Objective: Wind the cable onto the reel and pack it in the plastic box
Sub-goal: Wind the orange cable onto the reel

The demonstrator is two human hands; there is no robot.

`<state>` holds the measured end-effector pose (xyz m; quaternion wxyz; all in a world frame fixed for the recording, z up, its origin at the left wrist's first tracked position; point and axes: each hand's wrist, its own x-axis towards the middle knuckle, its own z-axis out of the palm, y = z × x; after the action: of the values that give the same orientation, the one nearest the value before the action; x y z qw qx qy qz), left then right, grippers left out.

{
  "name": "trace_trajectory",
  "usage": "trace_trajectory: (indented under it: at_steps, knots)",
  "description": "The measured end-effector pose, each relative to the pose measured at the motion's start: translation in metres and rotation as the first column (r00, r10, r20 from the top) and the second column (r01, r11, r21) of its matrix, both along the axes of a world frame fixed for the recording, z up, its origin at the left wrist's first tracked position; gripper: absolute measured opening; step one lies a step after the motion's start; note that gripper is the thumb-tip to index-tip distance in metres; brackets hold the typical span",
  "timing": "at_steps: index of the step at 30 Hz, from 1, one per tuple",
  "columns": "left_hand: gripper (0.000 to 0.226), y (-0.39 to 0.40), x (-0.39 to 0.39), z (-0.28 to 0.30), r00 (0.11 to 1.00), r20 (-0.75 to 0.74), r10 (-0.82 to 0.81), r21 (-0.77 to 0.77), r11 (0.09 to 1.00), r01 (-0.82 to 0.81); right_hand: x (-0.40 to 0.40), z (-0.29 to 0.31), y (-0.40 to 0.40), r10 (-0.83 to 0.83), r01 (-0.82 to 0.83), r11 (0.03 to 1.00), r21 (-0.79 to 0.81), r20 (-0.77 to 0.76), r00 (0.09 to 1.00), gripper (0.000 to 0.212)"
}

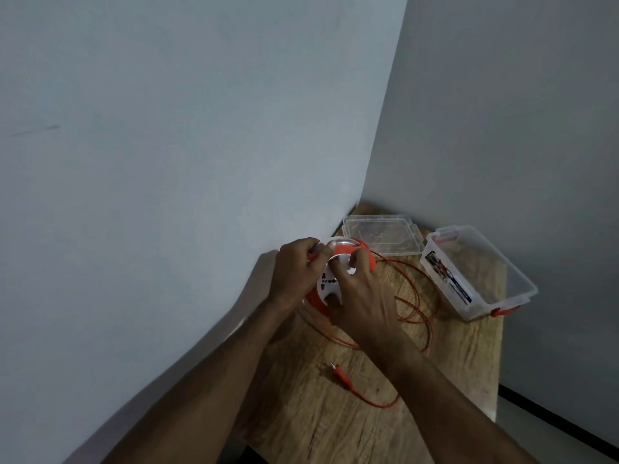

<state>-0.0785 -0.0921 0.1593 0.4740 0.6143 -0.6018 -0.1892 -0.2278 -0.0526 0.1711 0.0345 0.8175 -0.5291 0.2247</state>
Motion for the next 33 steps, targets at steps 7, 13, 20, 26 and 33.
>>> trace_trajectory:
  at_steps: [7,13,20,26,33]
  knots:
    - [0.034,0.0,0.001,0.001,0.999,0.036,0.0,-0.062,0.998,0.002,-0.002,-0.008,-0.005,-0.121,0.071,0.98,0.185,0.278,0.953,0.069]
    - [0.038,0.003,-0.011,0.004,0.989,0.103,0.106,-0.133,0.987,-0.092,0.027,-0.008,-0.008,-0.622,0.198,0.783,0.59,0.748,0.231,0.062]
    - [0.041,0.004,-0.004,-0.003,0.975,0.18,0.129,-0.165,0.981,-0.099,0.03,-0.003,-0.017,-0.877,-0.376,0.479,0.793,0.418,-0.236,0.059]
    - [0.04,0.001,0.01,0.0,0.993,-0.054,0.108,-0.023,0.994,-0.11,0.004,0.01,0.017,-0.278,0.233,0.96,0.155,0.618,0.735,0.032]
    - [0.046,-0.002,0.003,0.006,0.994,-0.11,0.018,0.027,1.0,-0.015,0.007,-0.001,0.005,-0.119,0.116,0.991,0.065,0.049,0.992,0.075]
